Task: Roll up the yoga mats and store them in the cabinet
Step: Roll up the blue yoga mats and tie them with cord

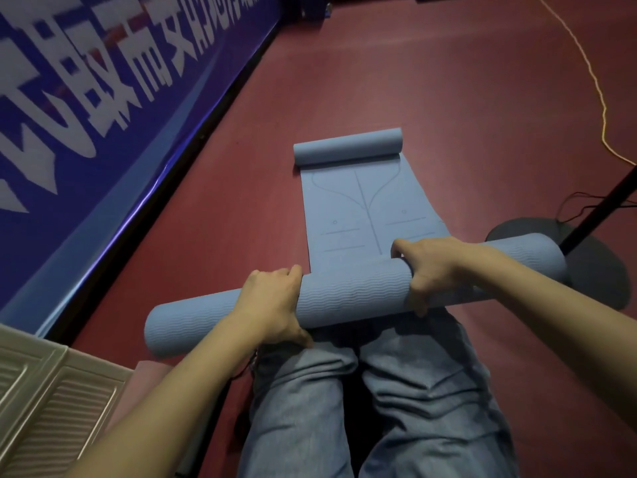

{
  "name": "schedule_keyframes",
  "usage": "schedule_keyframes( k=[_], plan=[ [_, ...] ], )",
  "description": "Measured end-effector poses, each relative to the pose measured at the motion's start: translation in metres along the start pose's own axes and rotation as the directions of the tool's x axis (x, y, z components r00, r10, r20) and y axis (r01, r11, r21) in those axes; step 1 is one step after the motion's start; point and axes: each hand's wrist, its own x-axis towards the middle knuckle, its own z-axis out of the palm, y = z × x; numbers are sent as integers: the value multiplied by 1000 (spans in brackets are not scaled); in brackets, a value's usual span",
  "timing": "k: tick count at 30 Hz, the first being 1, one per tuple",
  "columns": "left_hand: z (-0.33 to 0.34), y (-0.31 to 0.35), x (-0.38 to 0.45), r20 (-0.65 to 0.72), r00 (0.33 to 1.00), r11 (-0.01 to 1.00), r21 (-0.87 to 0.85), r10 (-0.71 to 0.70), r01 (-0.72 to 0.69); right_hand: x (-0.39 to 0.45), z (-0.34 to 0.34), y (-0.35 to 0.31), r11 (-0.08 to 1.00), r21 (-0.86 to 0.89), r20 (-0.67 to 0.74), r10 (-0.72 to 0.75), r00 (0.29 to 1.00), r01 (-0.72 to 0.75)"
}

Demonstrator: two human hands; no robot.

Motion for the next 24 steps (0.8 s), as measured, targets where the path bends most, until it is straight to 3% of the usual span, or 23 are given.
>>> schedule_keyframes(
  k=[3,11,15,19,22,24],
  plan=[
    [-7,-4,-3,-8,999,999,-1,51,-51,-9,-1,1,1000,3,2,-1,1000,1],
    [-41,3,-36,235,965,990,-110,113,-89,-41,-4,1,992,115,224,-80,971,55],
    [-41,9,-63,275,954,989,-113,121,-92,-62,8,-3,993,93,260,-100,960,78],
    [-33,13,-72,262,956,989,-105,131,-107,-75,23,-2,993,68,145,-108,983,99],
    [-30,2,-57,311,941,969,-240,134,-58,-80,24,1,982,96,-69,-153,986,159],
    [-26,-5,-48,339,930,938,-346,140,-16,-85,25,-4,981,21,-162,-188,969,193]
  ],
)
